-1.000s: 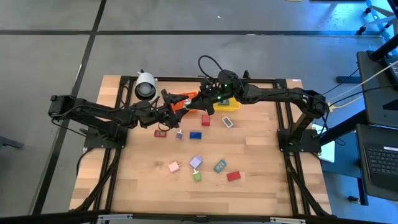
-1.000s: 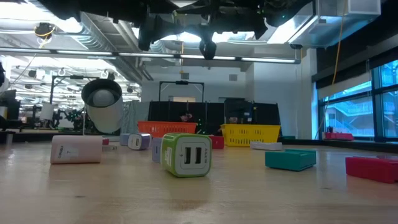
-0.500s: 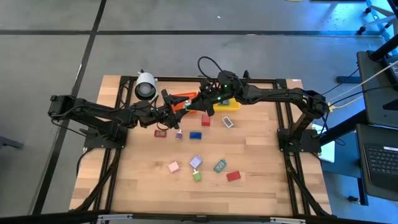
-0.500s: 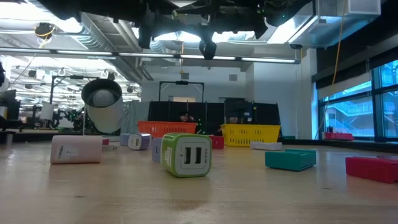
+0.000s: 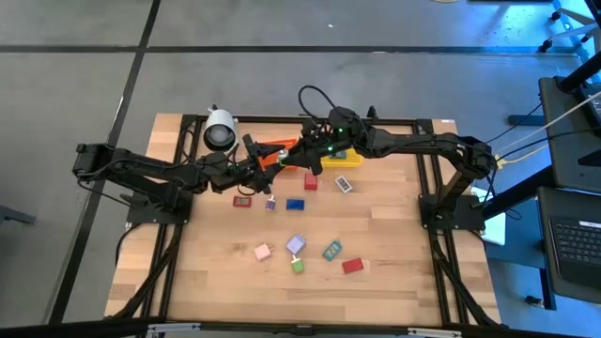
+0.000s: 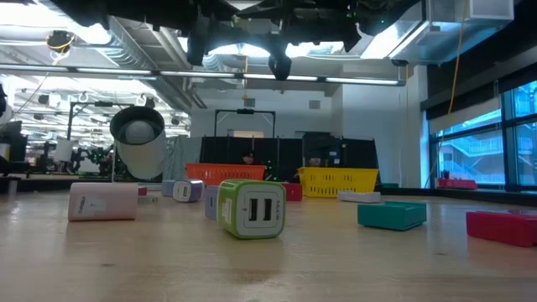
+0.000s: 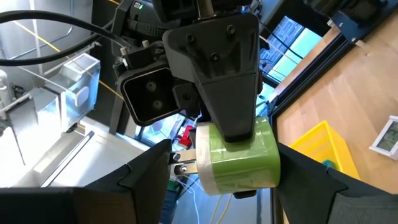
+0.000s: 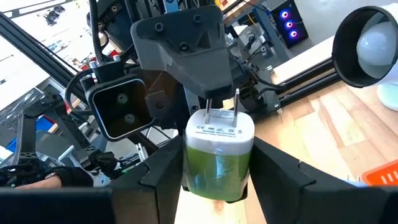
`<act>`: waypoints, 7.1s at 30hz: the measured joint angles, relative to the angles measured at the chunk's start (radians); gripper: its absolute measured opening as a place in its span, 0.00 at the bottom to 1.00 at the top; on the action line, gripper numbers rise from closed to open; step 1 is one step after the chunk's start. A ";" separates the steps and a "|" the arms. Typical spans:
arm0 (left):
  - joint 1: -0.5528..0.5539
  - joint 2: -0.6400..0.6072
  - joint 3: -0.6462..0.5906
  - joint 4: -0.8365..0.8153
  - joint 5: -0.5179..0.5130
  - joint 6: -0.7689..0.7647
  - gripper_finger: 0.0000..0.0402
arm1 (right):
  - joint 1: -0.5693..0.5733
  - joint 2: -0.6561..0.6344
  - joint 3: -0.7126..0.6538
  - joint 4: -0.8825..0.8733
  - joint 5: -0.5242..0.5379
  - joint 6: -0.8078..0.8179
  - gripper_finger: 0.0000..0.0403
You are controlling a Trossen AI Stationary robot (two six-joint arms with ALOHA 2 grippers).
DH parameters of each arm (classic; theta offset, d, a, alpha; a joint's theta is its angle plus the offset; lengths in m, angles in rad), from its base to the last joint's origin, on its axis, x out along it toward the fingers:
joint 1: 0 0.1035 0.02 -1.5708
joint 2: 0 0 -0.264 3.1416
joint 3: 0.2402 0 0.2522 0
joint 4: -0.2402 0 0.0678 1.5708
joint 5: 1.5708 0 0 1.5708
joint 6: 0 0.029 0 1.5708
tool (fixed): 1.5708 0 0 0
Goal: Pick & Place Office items
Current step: Put the top green charger adapter into the orange bin, then put the dark blue digital clock into the yellow bin
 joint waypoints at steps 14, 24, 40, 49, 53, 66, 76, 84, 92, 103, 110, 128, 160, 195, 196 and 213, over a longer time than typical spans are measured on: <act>0.001 0.000 0.000 -0.003 -0.034 0.002 0.60 | 0.000 0.000 0.002 0.001 0.045 -0.001 0.44; 0.007 0.001 0.000 -0.004 -0.070 0.004 0.61 | 0.000 -0.001 0.002 0.002 0.076 0.000 0.44; 0.100 -0.001 0.001 -0.068 -0.079 -0.100 0.60 | -0.017 -0.001 0.002 -0.008 0.180 -0.016 0.44; 0.117 0.002 -0.003 -0.143 -0.102 -0.155 0.61 | -0.046 -0.003 0.002 -0.021 0.272 -0.061 0.44; 0.127 0.001 -0.002 -0.205 -0.097 -0.210 0.61 | -0.060 -0.003 0.002 -0.026 0.352 -0.098 0.44; 0.151 0.001 -0.002 -0.315 -0.084 -0.325 0.61 | -0.069 -0.003 0.002 -0.105 0.417 -0.186 0.50; 0.220 0.001 -0.001 -0.473 -0.001 -0.498 0.61 | -0.055 -0.002 0.002 -0.163 0.491 -0.216 0.68; 0.294 0.033 -0.001 -0.577 0.101 -0.610 0.61 | -0.056 -0.002 0.002 -0.179 0.494 -0.216 0.68; 0.318 0.134 0.000 -0.572 0.129 -0.608 0.61 | -0.025 -0.001 0.001 -0.236 0.486 -0.214 0.69; 0.404 0.174 0.000 -0.570 0.217 -0.626 0.61 | 0.047 -0.001 0.001 -0.236 0.495 -0.218 0.69; 0.447 0.173 0.000 -0.621 0.314 -0.655 0.61 | 0.084 -0.001 0.001 -0.236 0.525 -0.235 0.69; 0.506 0.173 0.000 -0.660 0.392 -0.677 0.61 | 0.160 -0.001 0.001 -0.234 0.538 -0.217 0.69; 0.495 0.169 0.000 -0.582 0.397 -0.810 0.73 | 0.163 -0.001 0.001 -0.227 0.538 -0.188 0.69; 0.128 -0.217 0.079 -0.991 0.516 -1.069 0.60 | 0.192 -0.189 0.001 -0.693 0.826 -0.307 0.54; 0.117 -0.198 0.079 -0.991 0.519 -1.072 0.60 | 0.195 -0.189 0.001 -0.705 0.827 -0.299 0.54; 0.069 -0.081 0.080 -0.930 0.475 -1.058 0.61 | 0.234 -0.189 -0.071 -0.749 0.957 -0.216 0.54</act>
